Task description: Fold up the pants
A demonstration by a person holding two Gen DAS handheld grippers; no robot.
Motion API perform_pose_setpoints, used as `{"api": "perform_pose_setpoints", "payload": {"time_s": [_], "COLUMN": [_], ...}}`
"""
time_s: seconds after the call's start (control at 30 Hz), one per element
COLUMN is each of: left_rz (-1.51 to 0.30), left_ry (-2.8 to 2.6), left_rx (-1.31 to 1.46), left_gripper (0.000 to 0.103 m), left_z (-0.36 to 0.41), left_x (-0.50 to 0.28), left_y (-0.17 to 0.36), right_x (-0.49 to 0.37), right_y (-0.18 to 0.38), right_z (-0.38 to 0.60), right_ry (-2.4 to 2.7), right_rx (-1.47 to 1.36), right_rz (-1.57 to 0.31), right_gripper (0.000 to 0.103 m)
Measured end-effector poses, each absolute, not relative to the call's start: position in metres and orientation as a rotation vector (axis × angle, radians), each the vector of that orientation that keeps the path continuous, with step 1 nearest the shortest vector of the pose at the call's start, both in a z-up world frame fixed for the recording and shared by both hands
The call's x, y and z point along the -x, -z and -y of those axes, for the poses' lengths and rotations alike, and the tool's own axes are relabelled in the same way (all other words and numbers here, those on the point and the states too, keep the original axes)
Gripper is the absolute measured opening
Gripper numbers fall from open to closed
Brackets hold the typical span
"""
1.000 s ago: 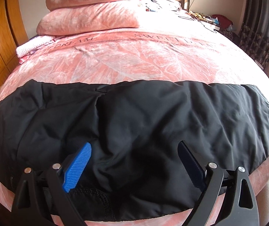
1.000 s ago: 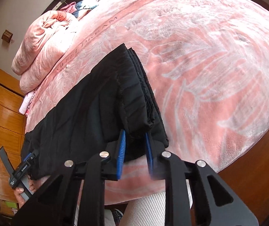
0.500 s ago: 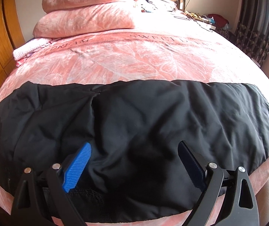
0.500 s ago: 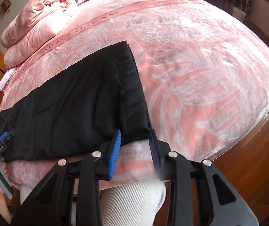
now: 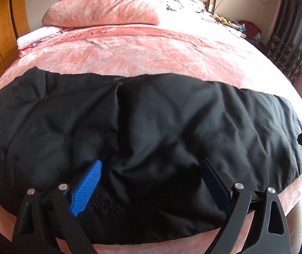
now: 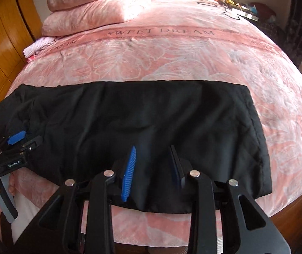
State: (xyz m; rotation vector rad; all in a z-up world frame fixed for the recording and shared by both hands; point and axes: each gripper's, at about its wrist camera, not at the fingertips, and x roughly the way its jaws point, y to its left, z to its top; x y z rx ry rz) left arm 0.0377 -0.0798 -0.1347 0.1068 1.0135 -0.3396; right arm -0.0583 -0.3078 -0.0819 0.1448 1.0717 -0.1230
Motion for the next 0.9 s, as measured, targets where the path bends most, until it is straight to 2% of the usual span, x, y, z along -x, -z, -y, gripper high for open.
{"api": "perform_pose_setpoints", "payload": {"time_s": [0.13,0.3,0.47,0.6,0.67,0.8,0.9], "left_rz": [-1.005,-1.0,-0.952,-1.001,-1.057,-1.066,-1.096], "left_ry": [0.372,0.431,0.491,0.579,0.71,0.869,0.953], "left_rx": [-0.143,-0.104,-0.157,-0.2,-0.234,-0.436,-0.482], "left_gripper": [0.094,0.092,0.092,0.089,0.083,0.083,0.083], "left_z": [0.081,0.063,0.043,0.036,0.038,0.043,0.043], "left_x": [-0.037,-0.054,-0.11,-0.157,-0.172,-0.181,-0.19], "left_y": [0.138,0.111,0.083,0.089,0.096,0.105,0.108], "right_x": [0.049,0.049,0.027,0.003,-0.008,-0.02,-0.023], "right_y": [0.116,0.095,0.076,0.074,0.076,0.085,0.092], "right_z": [0.298,0.291,0.263,0.23,0.215,0.194,0.186], "right_ry": [0.14,0.101,-0.028,-0.098,-0.135,-0.191,-0.206], "right_rx": [-0.125,-0.131,-0.146,-0.106,-0.09,-0.075,-0.067], "right_rz": [-1.162,-1.106,-1.051,-1.033,-1.035,-1.055,-1.072], "right_gripper": [0.032,0.033,0.033,0.033,0.035,0.037,0.038]}}
